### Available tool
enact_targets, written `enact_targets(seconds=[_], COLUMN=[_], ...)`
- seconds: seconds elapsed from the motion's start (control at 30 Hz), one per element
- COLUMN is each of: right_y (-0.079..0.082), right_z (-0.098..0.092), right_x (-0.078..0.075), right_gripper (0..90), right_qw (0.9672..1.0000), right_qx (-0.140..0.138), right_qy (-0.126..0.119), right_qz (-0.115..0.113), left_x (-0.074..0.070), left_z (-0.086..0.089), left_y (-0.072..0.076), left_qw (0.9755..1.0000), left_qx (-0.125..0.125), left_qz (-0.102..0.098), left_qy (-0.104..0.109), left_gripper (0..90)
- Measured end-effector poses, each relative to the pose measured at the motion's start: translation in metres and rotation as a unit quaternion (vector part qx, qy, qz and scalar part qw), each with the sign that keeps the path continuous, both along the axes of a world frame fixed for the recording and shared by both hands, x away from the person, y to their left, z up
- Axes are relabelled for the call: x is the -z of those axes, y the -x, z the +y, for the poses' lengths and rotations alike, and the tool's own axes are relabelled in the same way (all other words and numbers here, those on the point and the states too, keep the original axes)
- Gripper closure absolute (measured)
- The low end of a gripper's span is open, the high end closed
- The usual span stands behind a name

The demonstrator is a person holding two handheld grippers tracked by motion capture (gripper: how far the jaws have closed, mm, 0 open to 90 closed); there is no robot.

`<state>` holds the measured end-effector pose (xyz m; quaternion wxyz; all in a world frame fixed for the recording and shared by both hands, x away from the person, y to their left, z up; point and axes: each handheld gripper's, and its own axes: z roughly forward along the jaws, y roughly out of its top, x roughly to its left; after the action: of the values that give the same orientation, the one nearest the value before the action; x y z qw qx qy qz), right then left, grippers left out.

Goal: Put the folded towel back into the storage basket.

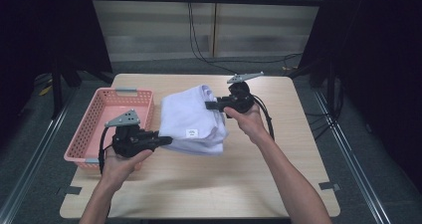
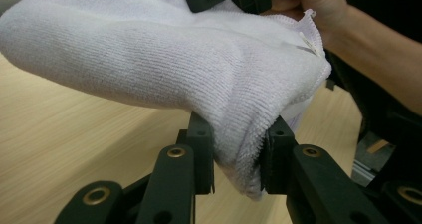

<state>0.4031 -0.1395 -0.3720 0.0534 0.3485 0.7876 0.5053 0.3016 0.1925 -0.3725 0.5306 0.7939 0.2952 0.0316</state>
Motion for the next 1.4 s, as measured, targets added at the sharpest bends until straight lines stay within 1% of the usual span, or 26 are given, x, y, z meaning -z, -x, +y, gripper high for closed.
enact_targets(seconds=[0.03, 0.07, 0.1, 0.17, 0.2, 0.3, 0.37, 0.43, 0.5, 0.57, 0.6, 0.67, 0.87, 0.93, 0.97, 1.0, 1.03, 1.07, 1.1, 1.13, 1.17, 1.27, 1.3, 1.33, 1.37, 1.4], right_y=[-0.002, -0.004, -0.004, -0.007, -0.009, -0.013, -0.017, -0.019, -0.021, -0.023, -0.024, -0.025, -0.034, -0.037, -0.039, -0.04, -0.04, -0.042, -0.044, -0.047, -0.048, -0.053, -0.054, -0.054, -0.057, -0.059], right_z=[0.002, 0.007, 0.007, 0.015, 0.018, 0.027, 0.033, 0.039, 0.045, 0.052, 0.055, 0.06, 0.079, 0.088, 0.092, 0.096, 0.096, 0.1, 0.105, 0.112, 0.115, 0.129, 0.132, 0.132, 0.143, 0.147], right_x=[-0.001, -0.003, -0.003, -0.005, -0.006, -0.008, -0.009, -0.01, -0.012, -0.014, -0.015, -0.018, -0.025, -0.027, -0.028, -0.029, -0.029, -0.029, -0.029, -0.028, -0.027, -0.027, -0.027, -0.027, -0.028, -0.029], right_gripper=[70.1, 70.2, 70.2, 70.2, 70.2, 70.2, 70.3, 70.3, 70.3, 70.3, 70.4, 70.4, 70.4, 70.4, 70.4, 70.4, 70.4, 70.4, 70.4, 70.4, 70.4, 70.5, 70.4, 70.4, 70.4, 70.4], right_qw=[1.0, 1.0, 1.0, 1.0, 1.0, 0.9999, 0.9999, 0.9998, 0.9998, 0.9997, 0.9997, 0.9996, 0.9993, 0.9992, 0.9992, 0.9992, 0.9992, 0.9992, 0.9991, 0.999, 0.9989, 0.9986, 0.9986, 0.9986, 0.9983, 0.9982], right_qx=[-0.001, -0.004, -0.004, -0.008, -0.007, -0.011, -0.015, -0.017, -0.02, -0.024, -0.025, -0.027, -0.036, -0.039, -0.04, -0.04, -0.04, -0.04, -0.042, -0.045, -0.046, -0.051, -0.053, -0.053, -0.056, -0.059], right_qy=[0.001, -0.001, -0.001, 0.003, 0.003, 0.003, -0.004, -0.005, -0.002, -0.001, -0.001, 0.0, -0.002, 0.003, 0.001, -0.001, -0.001, -0.002, 0.0, 0.002, 0.001, 0.005, 0.006, 0.006, 0.003, 0.004], right_qz=[0.0, 0.0, 0.0, -0.002, -0.001, 0.0, 0.002, 0.002, 0.003, 0.002, -0.001, 0.0, -0.002, -0.002, -0.002, -0.002, -0.002, -0.001, 0.002, 0.005, 0.006, 0.01, 0.01, 0.01, 0.012, 0.013], left_x=[-0.001, -0.003, -0.003, -0.004, -0.004, -0.004, -0.004, -0.003, -0.003, -0.004, -0.005, -0.007, -0.014, -0.015, -0.014, -0.012, -0.012, -0.01, -0.008, -0.007, -0.007, -0.008, -0.01, -0.01, -0.012, -0.012], left_z=[0.003, 0.01, 0.01, 0.015, 0.018, 0.027, 0.033, 0.039, 0.045, 0.051, 0.054, 0.058, 0.074, 0.082, 0.086, 0.091, 0.091, 0.098, 0.105, 0.108, 0.111, 0.12, 0.125, 0.125, 0.135, 0.135], left_y=[0.0, -0.001, -0.001, -0.002, -0.003, -0.004, -0.005, -0.005, -0.005, -0.006, -0.006, -0.005, -0.006, -0.007, -0.009, -0.01, -0.01, -0.012, -0.013, -0.012, -0.012, -0.012, -0.013, -0.013, -0.013, -0.013], left_qw=[1.0, 1.0, 1.0, 0.9999, 0.9999, 0.9996, 0.9993, 0.9992, 0.9988, 0.9985, 0.9984, 0.9982, 0.9973, 0.9967, 0.9965, 0.9958, 0.9958, 0.9948, 0.9942, 0.9938, 0.9937, 0.9926, 0.9922, 0.9922, 0.9908, 0.9908], left_qx=[-0.002, -0.008, -0.008, -0.012, -0.015, -0.027, -0.037, -0.041, -0.048, -0.054, -0.056, -0.06, -0.073, -0.081, -0.083, -0.091, -0.091, -0.101, -0.107, -0.11, -0.111, -0.121, -0.125, -0.125, -0.134, -0.134], left_qz=[0.0, -0.003, -0.003, -0.003, -0.002, -0.001, 0.002, 0.002, 0.002, 0.003, 0.001, -0.001, -0.006, -0.007, -0.005, -0.003, -0.003, 0.002, 0.004, 0.004, 0.006, 0.006, 0.007, 0.007, 0.008, 0.008], left_qy=[0.004, 0.001, 0.001, 0.0, 0.003, 0.008, 0.004, 0.005, 0.003, 0.007, 0.004, 0.008, 0.001, 0.002, 0.003, 0.007, 0.007, 0.012, 0.012, 0.011, 0.014, 0.008, 0.008, 0.008, 0.01, 0.01], left_gripper=[72.4, 72.4, 72.4, 72.4, 72.4, 72.5, 72.9, 73.0, 73.0, 73.0, 73.0, 73.0, 73.0, 73.0, 73.0, 73.0, 73.0, 73.0, 73.0, 73.1, 73.1, 73.0, 73.0, 73.0, 73.0, 73.0])
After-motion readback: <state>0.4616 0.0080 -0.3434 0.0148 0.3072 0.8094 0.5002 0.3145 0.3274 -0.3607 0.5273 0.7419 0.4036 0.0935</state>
